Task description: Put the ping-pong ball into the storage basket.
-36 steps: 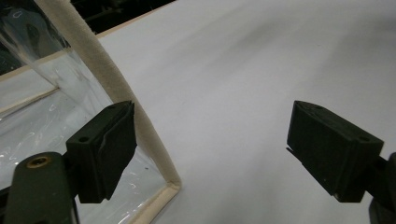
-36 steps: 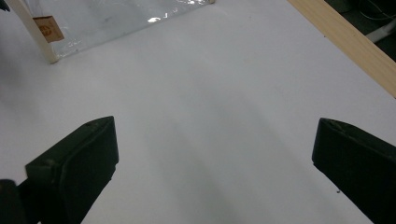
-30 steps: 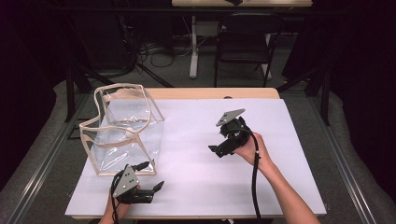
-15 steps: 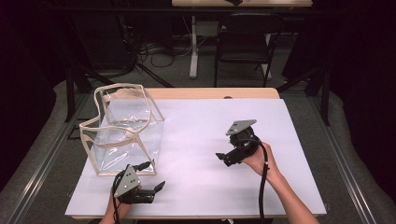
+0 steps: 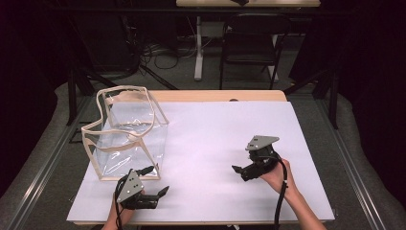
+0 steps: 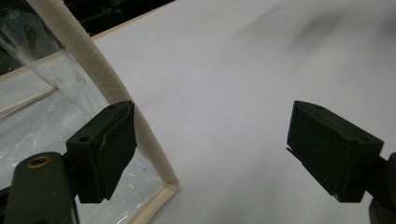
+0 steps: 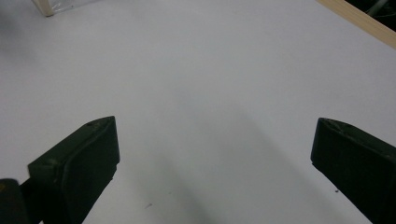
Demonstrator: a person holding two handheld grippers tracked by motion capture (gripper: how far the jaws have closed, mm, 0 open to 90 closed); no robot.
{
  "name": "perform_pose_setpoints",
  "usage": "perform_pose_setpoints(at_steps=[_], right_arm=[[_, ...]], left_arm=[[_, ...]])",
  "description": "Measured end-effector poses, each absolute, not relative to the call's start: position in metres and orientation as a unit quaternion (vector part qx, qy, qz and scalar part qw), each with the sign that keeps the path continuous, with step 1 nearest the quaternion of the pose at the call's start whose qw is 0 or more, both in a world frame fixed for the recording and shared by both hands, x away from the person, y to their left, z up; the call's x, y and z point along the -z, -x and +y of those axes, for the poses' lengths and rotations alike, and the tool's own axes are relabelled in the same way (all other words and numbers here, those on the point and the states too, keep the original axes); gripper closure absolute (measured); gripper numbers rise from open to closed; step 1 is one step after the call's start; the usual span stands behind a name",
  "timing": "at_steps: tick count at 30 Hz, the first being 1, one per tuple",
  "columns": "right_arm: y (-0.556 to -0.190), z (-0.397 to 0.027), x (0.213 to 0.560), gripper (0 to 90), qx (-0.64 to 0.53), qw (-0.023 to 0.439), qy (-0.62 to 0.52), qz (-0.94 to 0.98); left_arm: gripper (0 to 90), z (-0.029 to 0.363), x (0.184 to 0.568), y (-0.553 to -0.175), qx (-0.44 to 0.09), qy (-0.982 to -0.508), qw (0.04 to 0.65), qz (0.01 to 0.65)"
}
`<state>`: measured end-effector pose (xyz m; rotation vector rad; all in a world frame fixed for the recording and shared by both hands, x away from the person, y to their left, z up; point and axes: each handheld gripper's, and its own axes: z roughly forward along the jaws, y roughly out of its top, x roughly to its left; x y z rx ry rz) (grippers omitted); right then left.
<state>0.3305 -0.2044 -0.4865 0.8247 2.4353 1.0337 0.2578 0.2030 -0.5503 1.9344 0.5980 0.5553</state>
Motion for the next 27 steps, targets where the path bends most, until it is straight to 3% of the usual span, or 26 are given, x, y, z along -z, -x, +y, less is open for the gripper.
perform_pose_setpoints(at_steps=[27], right_arm=[[-0.299,-0.236,0.515,1.2,-0.378,0.217,-0.299,0.849]], left_arm=[[15.8,0.204,0.550,-0.259,-0.231,-0.798,0.497,0.249]])
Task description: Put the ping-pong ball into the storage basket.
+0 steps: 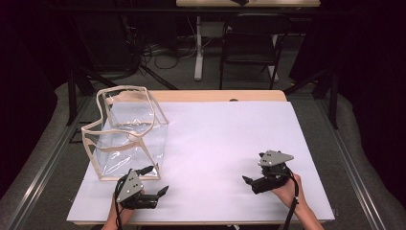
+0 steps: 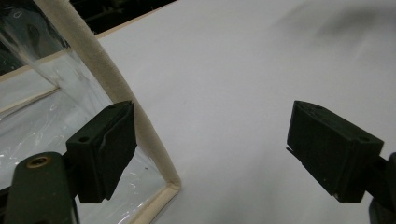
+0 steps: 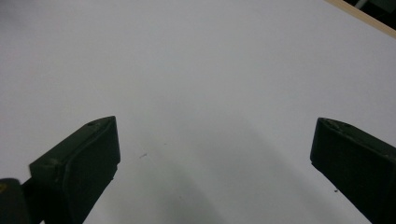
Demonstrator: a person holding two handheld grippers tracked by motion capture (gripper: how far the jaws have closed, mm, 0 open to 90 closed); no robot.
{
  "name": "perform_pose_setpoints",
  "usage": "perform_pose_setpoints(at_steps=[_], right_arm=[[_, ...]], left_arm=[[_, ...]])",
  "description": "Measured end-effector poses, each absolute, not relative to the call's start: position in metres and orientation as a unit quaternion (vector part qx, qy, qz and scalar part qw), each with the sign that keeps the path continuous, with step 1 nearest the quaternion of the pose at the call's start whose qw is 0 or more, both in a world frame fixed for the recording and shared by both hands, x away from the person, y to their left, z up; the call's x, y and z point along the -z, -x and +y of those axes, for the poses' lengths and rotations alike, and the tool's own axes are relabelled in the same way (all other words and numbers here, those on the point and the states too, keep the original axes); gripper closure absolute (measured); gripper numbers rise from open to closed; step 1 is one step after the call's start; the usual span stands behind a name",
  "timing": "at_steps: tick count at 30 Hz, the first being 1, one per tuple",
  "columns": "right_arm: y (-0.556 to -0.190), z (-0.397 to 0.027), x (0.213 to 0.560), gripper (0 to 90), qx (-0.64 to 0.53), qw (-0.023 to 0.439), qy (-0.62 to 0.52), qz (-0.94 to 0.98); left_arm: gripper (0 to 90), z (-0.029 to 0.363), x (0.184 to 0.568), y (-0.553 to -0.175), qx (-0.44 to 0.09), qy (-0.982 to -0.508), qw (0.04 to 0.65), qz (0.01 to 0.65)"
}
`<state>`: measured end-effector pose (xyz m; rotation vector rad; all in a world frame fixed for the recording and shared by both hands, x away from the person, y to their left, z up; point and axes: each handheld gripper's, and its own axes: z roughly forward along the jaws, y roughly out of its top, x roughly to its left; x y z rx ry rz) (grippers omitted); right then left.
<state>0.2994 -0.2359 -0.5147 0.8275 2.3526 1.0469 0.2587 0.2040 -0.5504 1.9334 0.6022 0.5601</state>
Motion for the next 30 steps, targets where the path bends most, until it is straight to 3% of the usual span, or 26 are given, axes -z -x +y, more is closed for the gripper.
perform_pose_setpoints(at_steps=[30], right_arm=[[-0.269,-0.264,0.552,0.9,-0.408,0.242,-0.324,0.819]], left_arm=[[15.8,0.206,0.551,-0.257,-0.234,-0.797,0.497,0.251]])
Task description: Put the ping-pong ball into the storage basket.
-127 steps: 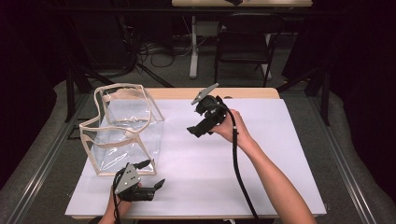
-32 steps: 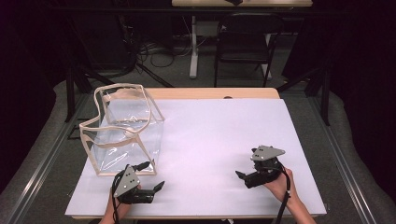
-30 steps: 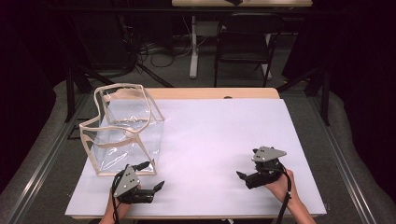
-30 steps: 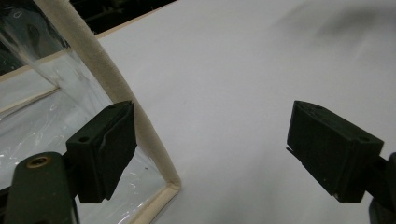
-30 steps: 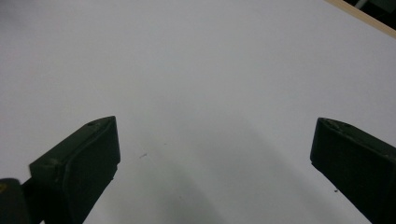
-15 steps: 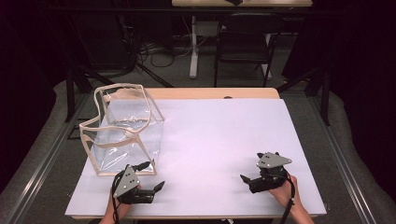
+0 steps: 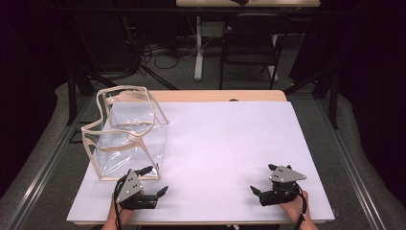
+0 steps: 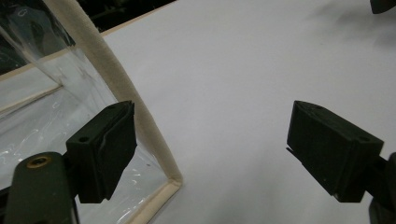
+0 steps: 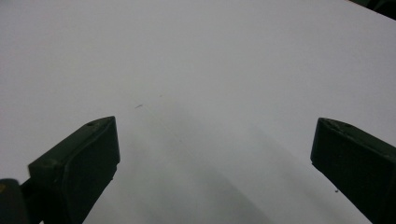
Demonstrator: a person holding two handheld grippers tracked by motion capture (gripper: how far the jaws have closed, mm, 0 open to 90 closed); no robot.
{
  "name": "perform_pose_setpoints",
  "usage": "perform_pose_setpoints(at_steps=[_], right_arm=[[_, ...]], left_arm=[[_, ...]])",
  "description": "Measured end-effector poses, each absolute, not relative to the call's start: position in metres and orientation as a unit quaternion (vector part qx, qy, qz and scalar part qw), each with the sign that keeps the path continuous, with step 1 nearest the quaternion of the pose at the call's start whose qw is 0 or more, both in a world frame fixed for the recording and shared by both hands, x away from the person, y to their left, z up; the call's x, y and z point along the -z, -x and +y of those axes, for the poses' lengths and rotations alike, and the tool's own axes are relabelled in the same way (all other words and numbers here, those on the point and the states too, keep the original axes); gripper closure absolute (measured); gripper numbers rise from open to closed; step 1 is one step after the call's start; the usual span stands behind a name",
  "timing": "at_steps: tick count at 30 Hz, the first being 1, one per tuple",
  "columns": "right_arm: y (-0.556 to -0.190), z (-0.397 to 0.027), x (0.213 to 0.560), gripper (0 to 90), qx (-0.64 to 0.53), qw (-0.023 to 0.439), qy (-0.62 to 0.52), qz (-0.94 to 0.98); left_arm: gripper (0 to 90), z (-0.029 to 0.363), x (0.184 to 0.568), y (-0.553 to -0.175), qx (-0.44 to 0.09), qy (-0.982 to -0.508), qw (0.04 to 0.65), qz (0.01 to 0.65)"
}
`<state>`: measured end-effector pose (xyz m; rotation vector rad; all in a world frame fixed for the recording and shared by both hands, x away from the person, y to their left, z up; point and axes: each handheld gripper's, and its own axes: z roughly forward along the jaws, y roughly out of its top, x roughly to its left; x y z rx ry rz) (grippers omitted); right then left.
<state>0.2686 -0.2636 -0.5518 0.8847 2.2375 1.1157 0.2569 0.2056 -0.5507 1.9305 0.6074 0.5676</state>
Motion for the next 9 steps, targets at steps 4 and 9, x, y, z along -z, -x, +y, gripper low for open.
perform_pose_setpoints(at_steps=[4,9], right_arm=[[-0.2690,-0.2662,0.5544,0.4,-0.408,0.238,-0.332,0.817],[-0.2686,-0.2646,0.5552,0.1,-0.411,0.237,-0.328,0.817]], left_arm=[[15.8,0.2061,0.5513,-0.2578,-0.233,-0.799,0.493,0.254],[15.8,0.2067,0.5527,-0.2590,-0.226,-0.809,0.481,0.251]])
